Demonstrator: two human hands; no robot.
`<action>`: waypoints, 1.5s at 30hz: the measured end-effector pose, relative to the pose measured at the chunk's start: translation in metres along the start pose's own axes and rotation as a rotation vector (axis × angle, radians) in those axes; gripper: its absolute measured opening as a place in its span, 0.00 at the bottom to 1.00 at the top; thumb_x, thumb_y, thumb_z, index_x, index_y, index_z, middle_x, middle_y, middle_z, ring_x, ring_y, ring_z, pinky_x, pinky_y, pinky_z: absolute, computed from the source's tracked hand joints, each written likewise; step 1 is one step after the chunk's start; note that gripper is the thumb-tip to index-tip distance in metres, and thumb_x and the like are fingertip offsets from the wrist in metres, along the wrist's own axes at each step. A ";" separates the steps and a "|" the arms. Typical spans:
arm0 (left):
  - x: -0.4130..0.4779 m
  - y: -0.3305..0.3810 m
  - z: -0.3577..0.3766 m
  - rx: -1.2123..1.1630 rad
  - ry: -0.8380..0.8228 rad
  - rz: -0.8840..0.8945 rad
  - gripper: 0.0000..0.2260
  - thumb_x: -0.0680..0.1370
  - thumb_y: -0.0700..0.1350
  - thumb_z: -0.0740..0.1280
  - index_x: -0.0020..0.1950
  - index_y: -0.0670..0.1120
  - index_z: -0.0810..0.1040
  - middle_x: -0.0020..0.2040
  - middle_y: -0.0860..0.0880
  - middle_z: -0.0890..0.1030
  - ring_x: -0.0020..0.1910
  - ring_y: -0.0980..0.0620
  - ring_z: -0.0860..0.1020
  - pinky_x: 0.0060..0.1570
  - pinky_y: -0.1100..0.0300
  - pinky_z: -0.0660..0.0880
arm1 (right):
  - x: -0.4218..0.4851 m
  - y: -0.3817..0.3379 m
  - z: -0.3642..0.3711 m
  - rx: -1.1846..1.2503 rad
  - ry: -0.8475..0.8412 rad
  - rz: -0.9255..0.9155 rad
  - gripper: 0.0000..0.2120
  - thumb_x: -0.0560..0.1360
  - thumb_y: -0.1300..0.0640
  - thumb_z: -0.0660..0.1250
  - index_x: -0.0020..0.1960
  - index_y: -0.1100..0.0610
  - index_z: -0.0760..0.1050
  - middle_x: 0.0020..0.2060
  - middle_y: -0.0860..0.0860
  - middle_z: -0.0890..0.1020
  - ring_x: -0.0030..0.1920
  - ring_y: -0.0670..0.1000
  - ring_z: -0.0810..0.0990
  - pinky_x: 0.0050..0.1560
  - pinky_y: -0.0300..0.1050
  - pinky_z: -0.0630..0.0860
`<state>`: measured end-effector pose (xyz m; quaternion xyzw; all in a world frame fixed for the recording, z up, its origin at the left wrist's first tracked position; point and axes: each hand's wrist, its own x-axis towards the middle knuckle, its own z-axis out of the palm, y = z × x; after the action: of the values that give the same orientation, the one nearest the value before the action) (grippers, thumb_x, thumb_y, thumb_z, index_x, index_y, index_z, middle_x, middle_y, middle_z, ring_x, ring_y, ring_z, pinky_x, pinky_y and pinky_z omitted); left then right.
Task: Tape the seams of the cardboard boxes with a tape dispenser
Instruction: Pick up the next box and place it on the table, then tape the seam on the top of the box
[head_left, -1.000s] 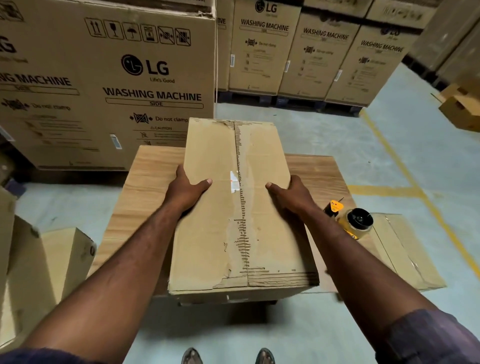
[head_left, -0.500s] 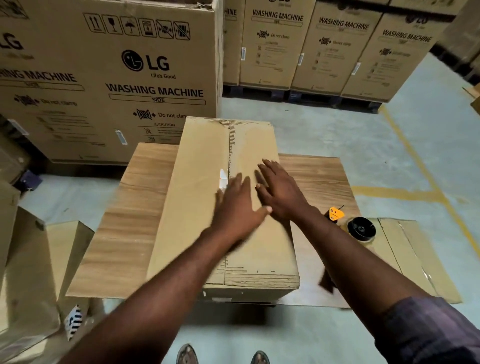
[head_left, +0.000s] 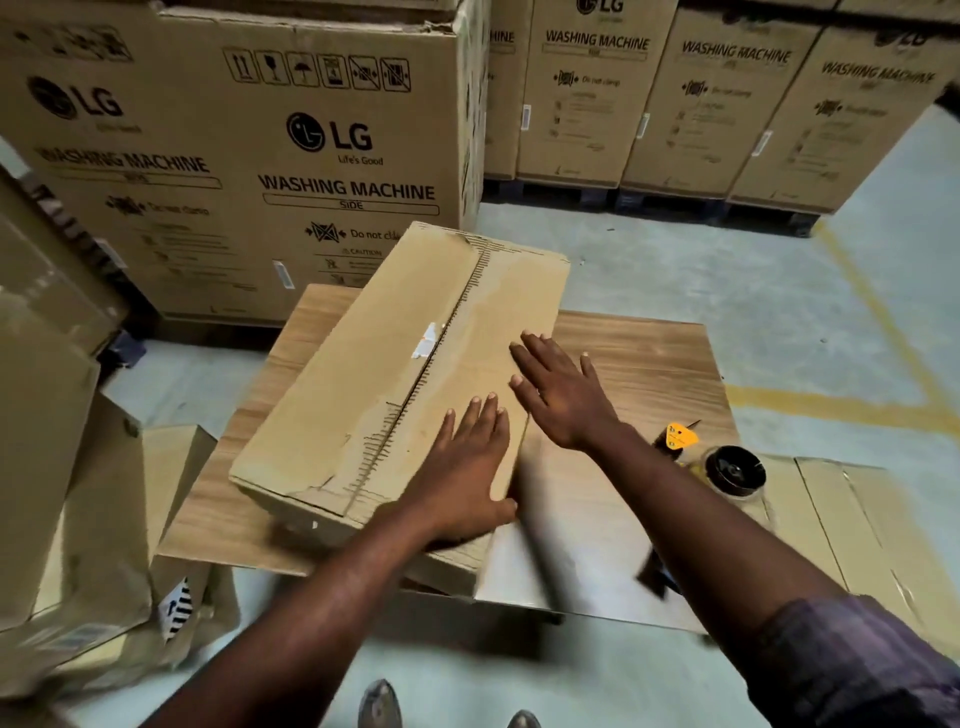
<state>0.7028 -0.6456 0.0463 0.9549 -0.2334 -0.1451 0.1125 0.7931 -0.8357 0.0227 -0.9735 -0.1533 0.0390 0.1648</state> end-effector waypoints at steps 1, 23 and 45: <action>-0.008 -0.020 -0.004 -0.002 -0.020 0.044 0.48 0.75 0.57 0.67 0.82 0.46 0.39 0.80 0.47 0.33 0.79 0.50 0.32 0.78 0.48 0.36 | -0.004 -0.008 0.005 -0.007 0.009 0.015 0.29 0.85 0.38 0.46 0.83 0.47 0.53 0.83 0.46 0.50 0.82 0.49 0.47 0.78 0.67 0.47; -0.071 -0.140 -0.020 0.080 0.108 0.007 0.48 0.71 0.57 0.76 0.79 0.66 0.46 0.80 0.62 0.41 0.79 0.61 0.40 0.77 0.57 0.39 | -0.025 -0.052 0.027 -0.044 0.165 0.225 0.36 0.81 0.32 0.43 0.82 0.51 0.56 0.83 0.54 0.52 0.82 0.55 0.47 0.79 0.65 0.43; -0.036 -0.217 -0.054 0.063 0.086 -0.022 0.53 0.65 0.63 0.78 0.80 0.65 0.46 0.81 0.59 0.41 0.80 0.53 0.39 0.77 0.44 0.39 | -0.097 -0.055 0.036 -0.106 0.296 0.493 0.38 0.81 0.35 0.44 0.81 0.60 0.57 0.82 0.57 0.55 0.82 0.59 0.52 0.80 0.58 0.53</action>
<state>0.7801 -0.4325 0.0432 0.9658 -0.2225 -0.0978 0.0907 0.6806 -0.8057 0.0098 -0.9838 0.1116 -0.0728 0.1199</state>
